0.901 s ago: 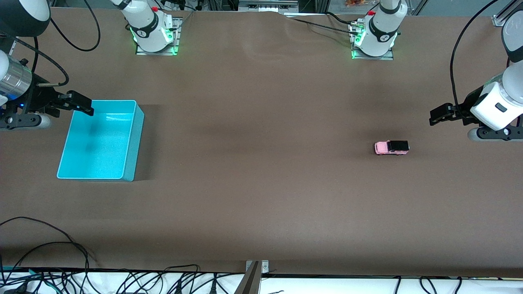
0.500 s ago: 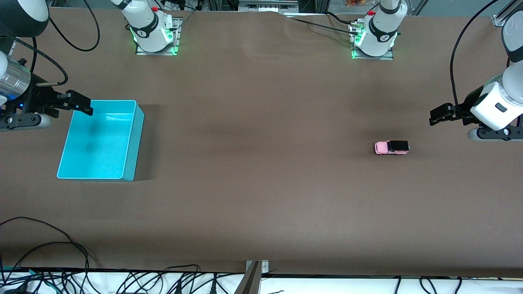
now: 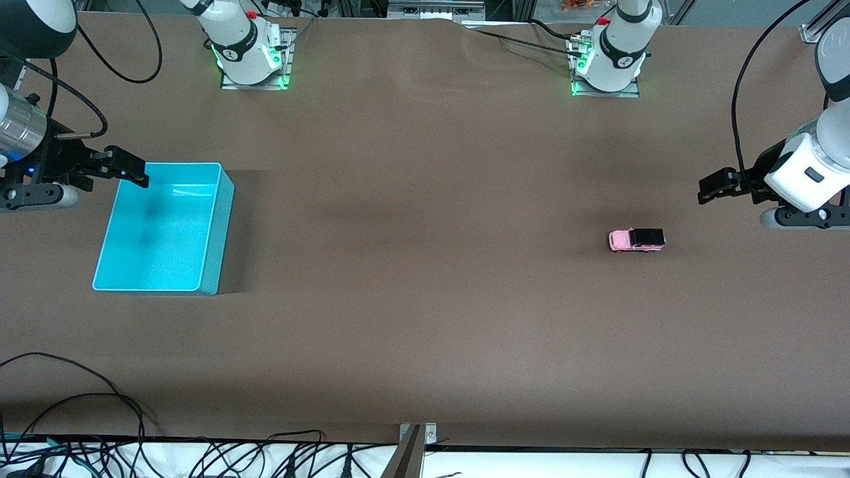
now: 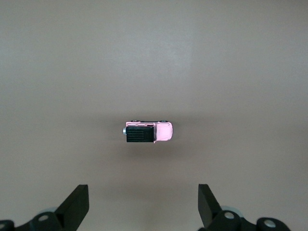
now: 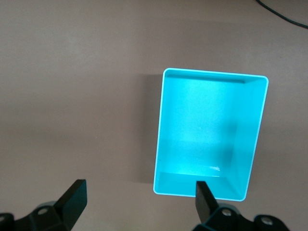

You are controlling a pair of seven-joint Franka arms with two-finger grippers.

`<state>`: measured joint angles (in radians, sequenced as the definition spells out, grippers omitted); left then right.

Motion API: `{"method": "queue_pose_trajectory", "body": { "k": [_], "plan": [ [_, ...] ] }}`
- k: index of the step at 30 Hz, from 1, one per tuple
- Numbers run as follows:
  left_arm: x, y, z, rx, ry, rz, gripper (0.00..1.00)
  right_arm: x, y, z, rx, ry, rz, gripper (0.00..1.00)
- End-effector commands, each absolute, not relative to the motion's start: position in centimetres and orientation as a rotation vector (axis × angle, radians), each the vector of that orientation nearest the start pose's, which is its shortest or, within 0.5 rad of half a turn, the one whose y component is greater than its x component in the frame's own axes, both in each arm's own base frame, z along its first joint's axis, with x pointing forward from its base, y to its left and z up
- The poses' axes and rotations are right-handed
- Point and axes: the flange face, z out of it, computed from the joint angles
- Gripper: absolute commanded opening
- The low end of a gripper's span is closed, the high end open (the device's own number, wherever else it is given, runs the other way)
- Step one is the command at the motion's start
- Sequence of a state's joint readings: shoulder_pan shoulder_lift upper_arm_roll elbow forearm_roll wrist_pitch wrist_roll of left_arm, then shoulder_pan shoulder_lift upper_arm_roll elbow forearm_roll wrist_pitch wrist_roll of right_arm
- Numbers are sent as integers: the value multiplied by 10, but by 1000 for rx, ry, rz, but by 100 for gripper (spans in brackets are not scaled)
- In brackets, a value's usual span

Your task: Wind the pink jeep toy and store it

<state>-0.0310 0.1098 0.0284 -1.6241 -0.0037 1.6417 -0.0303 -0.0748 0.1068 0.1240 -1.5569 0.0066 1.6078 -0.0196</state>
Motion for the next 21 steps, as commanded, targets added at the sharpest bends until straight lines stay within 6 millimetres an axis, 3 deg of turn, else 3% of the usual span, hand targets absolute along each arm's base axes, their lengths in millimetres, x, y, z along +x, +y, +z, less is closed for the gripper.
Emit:
{"method": "queue_pose_trajectory", "body": {
  "k": [1,21],
  "plan": [
    [586,0,543,-3125,-10,153,100,586,23,582,-3101,-102,75,100],
    [587,0,543,-3125,-8,153,100,585,25,582,-3100,-117,85,100]
  ]
}}
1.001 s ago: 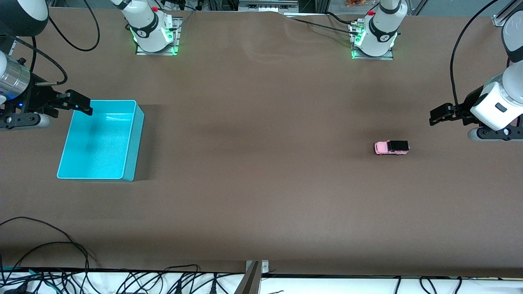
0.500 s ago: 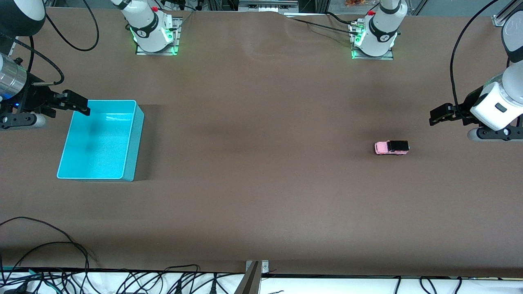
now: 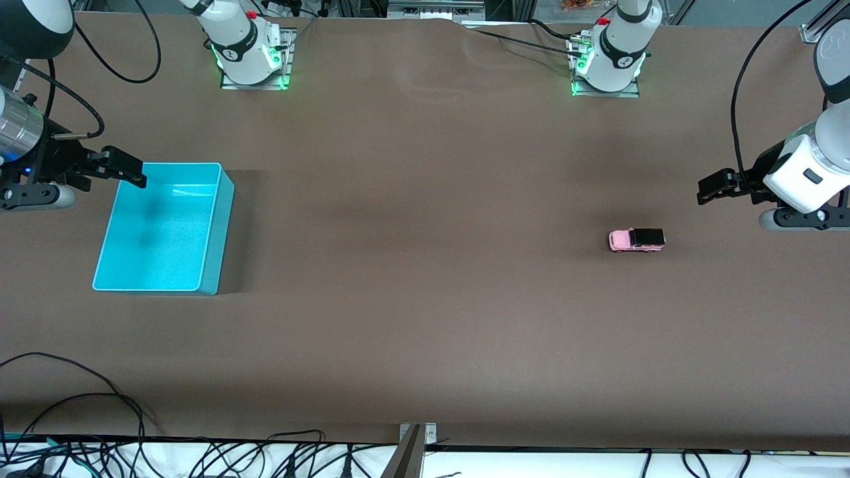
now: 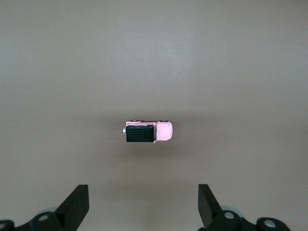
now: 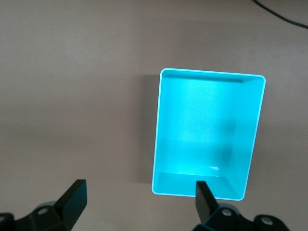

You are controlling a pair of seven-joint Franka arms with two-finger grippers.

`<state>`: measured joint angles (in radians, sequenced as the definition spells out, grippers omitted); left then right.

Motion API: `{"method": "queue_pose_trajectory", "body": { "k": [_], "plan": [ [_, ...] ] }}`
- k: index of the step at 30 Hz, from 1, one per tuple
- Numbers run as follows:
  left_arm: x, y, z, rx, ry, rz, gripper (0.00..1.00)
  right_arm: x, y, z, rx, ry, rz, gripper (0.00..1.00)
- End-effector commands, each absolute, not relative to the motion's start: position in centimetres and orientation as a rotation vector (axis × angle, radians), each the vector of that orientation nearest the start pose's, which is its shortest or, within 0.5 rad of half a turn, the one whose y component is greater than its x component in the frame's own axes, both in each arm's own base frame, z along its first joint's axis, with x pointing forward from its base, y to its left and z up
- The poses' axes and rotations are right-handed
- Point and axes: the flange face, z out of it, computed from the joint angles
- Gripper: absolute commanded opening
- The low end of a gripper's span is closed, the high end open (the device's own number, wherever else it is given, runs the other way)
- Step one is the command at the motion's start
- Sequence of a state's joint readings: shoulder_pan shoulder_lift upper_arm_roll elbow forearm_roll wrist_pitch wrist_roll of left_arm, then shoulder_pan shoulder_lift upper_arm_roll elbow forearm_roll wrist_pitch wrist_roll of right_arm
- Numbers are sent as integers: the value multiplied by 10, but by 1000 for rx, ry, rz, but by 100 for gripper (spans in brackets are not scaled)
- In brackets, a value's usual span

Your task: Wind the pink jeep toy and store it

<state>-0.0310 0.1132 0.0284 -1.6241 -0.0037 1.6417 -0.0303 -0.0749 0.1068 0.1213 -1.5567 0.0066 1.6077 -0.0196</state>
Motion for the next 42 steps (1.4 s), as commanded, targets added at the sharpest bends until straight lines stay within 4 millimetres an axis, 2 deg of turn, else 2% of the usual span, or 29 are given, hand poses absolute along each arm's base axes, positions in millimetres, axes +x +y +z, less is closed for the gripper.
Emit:
{"method": "queue_pose_trajectory", "body": {
  "k": [1,42],
  "plan": [
    [587,-1,543,-3125,-6,153,100,585,25,582,-3100,-117,85,100],
    [591,-3,546,-3133,17,135,100,585,25,582,-3099,-109,85,100]
  ]
}}
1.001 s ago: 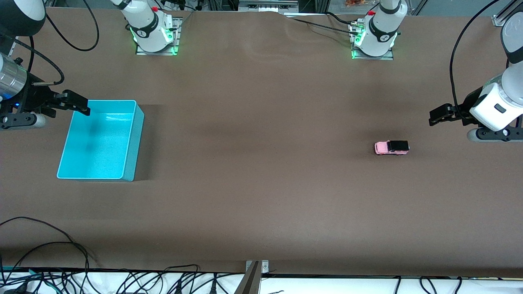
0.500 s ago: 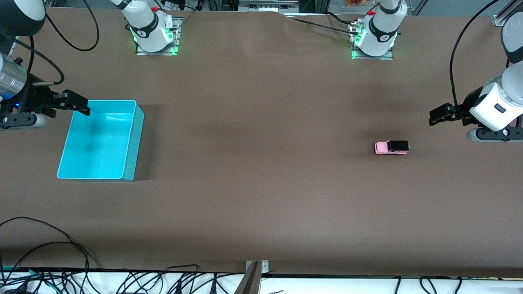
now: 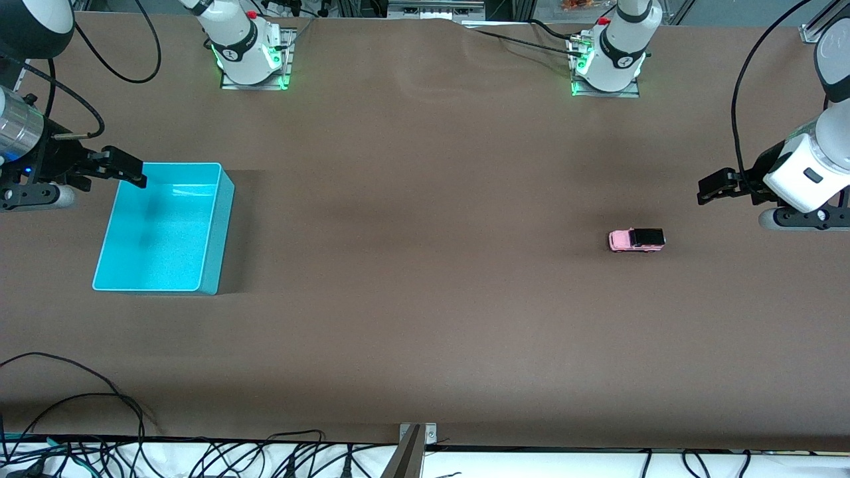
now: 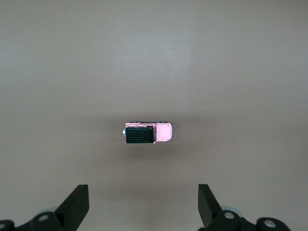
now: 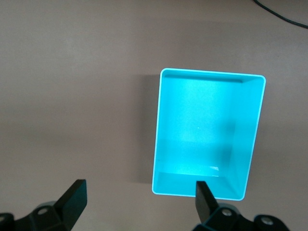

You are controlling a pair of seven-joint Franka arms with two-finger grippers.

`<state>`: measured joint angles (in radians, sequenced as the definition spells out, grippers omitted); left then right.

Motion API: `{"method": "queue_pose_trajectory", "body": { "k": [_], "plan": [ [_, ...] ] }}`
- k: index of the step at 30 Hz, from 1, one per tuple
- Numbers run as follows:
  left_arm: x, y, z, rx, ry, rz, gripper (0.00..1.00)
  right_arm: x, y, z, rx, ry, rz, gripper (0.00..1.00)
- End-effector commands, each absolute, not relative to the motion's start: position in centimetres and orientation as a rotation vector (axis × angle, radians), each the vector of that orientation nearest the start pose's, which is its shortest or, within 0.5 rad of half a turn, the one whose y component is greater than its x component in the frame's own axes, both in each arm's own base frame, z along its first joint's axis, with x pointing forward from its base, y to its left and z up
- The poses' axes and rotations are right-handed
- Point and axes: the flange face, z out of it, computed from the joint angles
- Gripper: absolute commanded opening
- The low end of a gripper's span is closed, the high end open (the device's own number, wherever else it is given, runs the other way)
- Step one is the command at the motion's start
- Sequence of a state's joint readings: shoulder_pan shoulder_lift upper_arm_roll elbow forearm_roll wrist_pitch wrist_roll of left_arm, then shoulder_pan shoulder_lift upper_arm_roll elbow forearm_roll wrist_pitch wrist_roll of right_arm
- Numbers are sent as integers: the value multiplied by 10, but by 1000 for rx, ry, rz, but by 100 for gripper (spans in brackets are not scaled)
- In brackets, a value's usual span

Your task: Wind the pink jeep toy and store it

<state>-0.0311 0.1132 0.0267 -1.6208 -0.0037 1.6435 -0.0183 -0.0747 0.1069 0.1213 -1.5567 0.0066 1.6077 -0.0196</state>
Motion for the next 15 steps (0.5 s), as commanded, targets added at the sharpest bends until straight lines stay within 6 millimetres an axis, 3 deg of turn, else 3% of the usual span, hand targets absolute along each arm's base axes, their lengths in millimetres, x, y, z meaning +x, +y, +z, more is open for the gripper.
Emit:
{"method": "queue_pose_trajectory", "body": {
  "k": [1,15],
  "plan": [
    [591,-3,546,-3131,15,135,100,585,25,582,-3099,-109,85,100],
    [592,-3,543,-3129,18,142,100,586,24,579,-3098,-104,92,100]
  ]
}}
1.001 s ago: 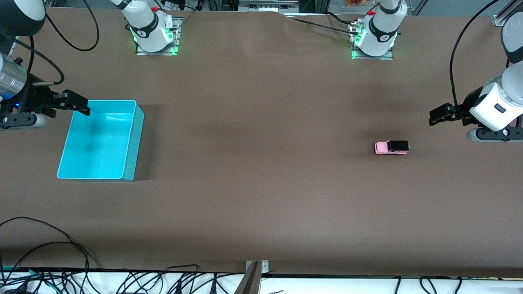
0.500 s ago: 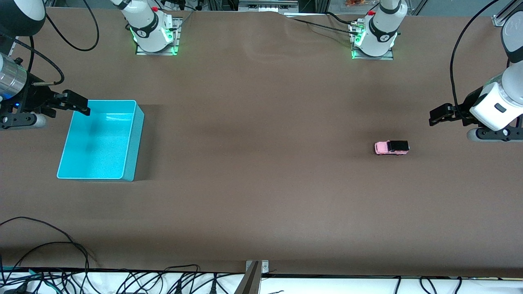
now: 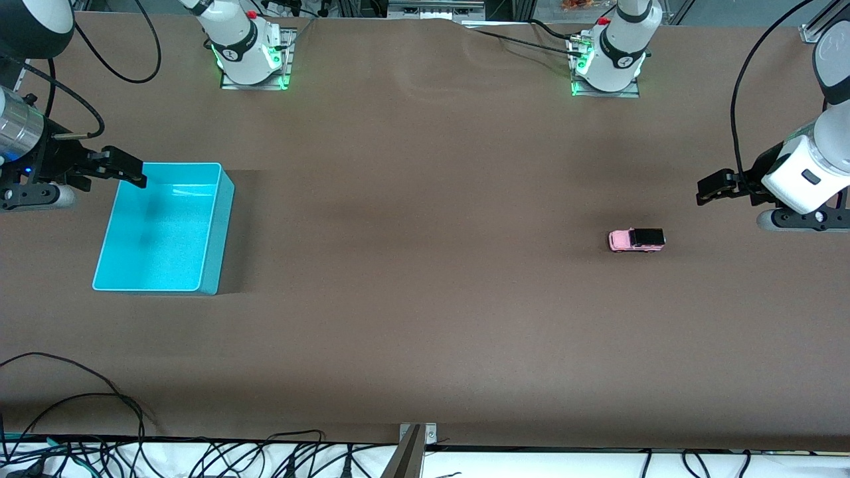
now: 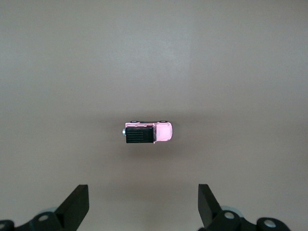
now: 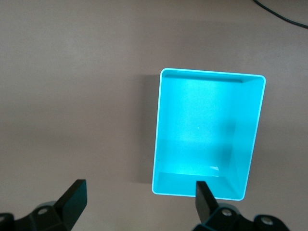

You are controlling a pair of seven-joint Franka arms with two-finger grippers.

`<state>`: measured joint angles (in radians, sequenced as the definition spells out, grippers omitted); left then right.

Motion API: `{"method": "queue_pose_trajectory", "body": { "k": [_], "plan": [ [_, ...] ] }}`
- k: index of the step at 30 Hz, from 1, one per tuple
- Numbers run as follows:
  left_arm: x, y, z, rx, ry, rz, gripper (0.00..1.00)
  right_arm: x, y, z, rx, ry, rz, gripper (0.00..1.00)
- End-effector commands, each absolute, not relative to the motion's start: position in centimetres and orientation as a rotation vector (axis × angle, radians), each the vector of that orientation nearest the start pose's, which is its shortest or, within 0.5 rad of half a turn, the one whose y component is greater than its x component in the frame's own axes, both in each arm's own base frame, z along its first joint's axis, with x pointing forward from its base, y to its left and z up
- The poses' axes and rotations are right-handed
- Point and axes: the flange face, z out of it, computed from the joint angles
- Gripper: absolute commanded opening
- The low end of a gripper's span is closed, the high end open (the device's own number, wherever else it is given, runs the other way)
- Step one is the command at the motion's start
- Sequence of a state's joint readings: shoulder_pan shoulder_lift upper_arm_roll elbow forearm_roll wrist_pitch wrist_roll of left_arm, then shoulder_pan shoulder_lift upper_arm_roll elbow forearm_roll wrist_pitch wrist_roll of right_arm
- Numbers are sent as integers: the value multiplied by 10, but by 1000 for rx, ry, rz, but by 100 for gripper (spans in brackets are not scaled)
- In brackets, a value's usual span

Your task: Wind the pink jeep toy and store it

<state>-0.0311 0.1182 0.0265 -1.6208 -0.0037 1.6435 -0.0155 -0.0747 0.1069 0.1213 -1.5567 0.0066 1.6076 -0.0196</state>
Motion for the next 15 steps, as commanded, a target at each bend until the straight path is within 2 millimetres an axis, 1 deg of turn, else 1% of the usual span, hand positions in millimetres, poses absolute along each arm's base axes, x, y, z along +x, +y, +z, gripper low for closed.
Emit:
{"method": "queue_pose_trajectory", "body": {
  "k": [1,10,15],
  "plan": [
    [592,-3,543,-3129,18,142,100,586,25,580,-3098,-107,90,100],
    [593,-4,541,-3124,24,144,100,586,29,577,-3098,-116,99,100],
    [594,-3,546,-3127,16,127,100,586,29,577,-3099,-116,97,100]
  ]
}}
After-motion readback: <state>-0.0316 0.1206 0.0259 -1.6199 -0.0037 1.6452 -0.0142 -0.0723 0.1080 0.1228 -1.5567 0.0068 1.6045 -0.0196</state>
